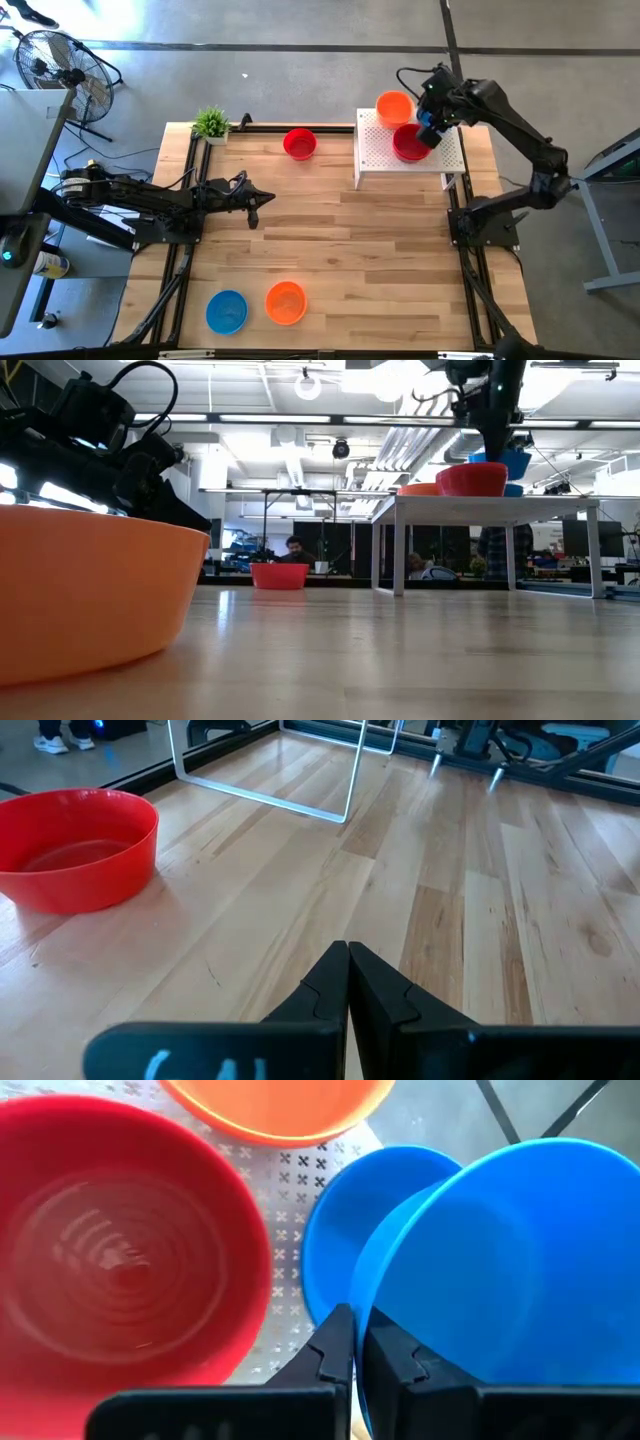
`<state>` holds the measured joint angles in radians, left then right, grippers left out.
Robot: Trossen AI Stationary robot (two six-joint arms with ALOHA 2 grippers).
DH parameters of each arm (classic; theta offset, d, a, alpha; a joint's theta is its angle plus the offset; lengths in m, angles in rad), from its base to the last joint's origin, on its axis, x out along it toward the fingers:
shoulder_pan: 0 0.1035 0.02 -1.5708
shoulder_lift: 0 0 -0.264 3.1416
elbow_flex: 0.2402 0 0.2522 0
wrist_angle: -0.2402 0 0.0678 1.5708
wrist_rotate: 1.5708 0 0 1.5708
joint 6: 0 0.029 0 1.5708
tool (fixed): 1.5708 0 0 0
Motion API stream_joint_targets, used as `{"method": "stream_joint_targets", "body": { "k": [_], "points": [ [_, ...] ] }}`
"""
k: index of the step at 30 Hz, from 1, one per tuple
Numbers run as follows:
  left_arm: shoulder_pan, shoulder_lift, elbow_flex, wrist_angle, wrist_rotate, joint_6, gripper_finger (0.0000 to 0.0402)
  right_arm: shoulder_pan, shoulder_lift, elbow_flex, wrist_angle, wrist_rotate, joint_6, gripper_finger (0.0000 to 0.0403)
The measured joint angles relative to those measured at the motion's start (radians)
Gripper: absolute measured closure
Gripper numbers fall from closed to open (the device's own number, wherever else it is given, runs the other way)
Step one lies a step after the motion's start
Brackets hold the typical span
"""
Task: Pick & Place Mini bowls
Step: Stack the blue bowl on top of the blue bowl on the shelf
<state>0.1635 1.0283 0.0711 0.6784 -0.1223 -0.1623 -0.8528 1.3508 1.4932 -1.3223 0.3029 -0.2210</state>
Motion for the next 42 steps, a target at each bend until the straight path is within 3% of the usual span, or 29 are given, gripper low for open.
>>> {"method": "stream_joint_targets", "body": {
  "k": [17,31,36,42],
  "points": [
    [0.0,0.0,0.0,0.0,0.0,0.0,0.0401,-0.037,0.076,-0.003,0.02,-0.024,0.003,0.0379],
    [0.0,0.0,0.0,0.0,0.0,0.0,0.0401,0.002,0.057,-0.003,0.043,-0.022,0.006,0.03],
    [0.0,0.0,0.0,0.0,0.0,0.0,0.0401,0.008,-0.007,-0.002,0.067,-0.045,0.008,0.0308],
    [0.0,0.0,0.0,0.0,0.0,0.0,0.0401,0.036,-0.119,-0.002,0.112,-0.131,0.058,0.035]
  ]
}}
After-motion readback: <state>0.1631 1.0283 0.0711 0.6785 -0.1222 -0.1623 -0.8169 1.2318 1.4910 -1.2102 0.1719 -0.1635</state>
